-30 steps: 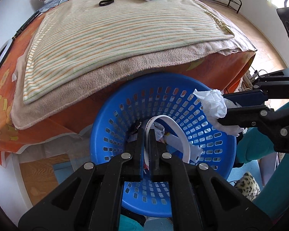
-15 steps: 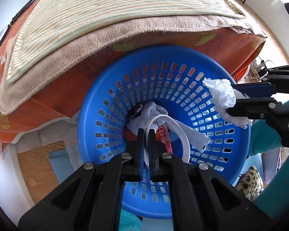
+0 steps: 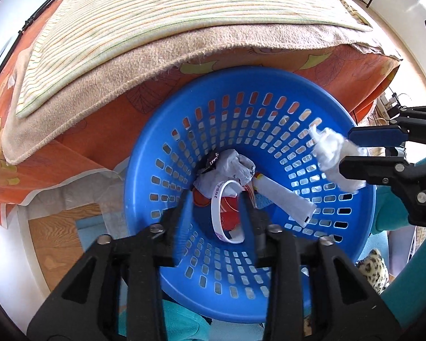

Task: Collect trash
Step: 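Open both tools to drop the wristband and tissue into the basket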

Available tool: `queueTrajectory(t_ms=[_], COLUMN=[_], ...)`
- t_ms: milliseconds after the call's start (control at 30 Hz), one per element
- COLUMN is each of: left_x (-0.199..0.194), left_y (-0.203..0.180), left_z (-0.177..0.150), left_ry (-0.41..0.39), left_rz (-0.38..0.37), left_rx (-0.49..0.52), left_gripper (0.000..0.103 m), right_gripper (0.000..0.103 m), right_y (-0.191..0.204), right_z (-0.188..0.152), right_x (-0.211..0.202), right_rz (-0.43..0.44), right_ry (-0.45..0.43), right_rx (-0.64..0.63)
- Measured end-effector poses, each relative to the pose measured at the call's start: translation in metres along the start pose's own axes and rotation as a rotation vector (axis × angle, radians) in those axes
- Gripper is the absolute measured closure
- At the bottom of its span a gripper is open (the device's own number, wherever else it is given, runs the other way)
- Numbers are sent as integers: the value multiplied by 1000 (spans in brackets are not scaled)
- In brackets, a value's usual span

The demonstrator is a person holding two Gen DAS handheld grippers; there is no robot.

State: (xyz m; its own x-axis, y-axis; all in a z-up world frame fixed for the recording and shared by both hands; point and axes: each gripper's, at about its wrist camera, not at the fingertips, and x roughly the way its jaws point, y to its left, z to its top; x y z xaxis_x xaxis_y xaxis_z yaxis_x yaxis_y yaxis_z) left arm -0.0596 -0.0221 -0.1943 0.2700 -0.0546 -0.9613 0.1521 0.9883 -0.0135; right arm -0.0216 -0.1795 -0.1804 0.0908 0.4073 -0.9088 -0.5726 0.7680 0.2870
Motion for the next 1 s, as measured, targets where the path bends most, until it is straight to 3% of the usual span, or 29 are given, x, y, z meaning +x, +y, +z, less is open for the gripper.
queueTrajectory(t_ms=[300, 700, 1000], left_x=[-6, -25, -48], left_y=[1, 9, 16], left_z=[2, 15, 39], left_ry=[-21, -65, -125], left_rz=[12, 14, -6], left_rx=[0, -27, -52], left_gripper=[56, 55, 55], right_gripper=[53, 52, 52], right_y=[-5, -4, -8], right_z=[3, 11, 24], right_x=[-3, -25, -46], right_rz=[-27, -120, -132], right_ry=[-9, -69, -114], right_rx=[23, 23, 21])
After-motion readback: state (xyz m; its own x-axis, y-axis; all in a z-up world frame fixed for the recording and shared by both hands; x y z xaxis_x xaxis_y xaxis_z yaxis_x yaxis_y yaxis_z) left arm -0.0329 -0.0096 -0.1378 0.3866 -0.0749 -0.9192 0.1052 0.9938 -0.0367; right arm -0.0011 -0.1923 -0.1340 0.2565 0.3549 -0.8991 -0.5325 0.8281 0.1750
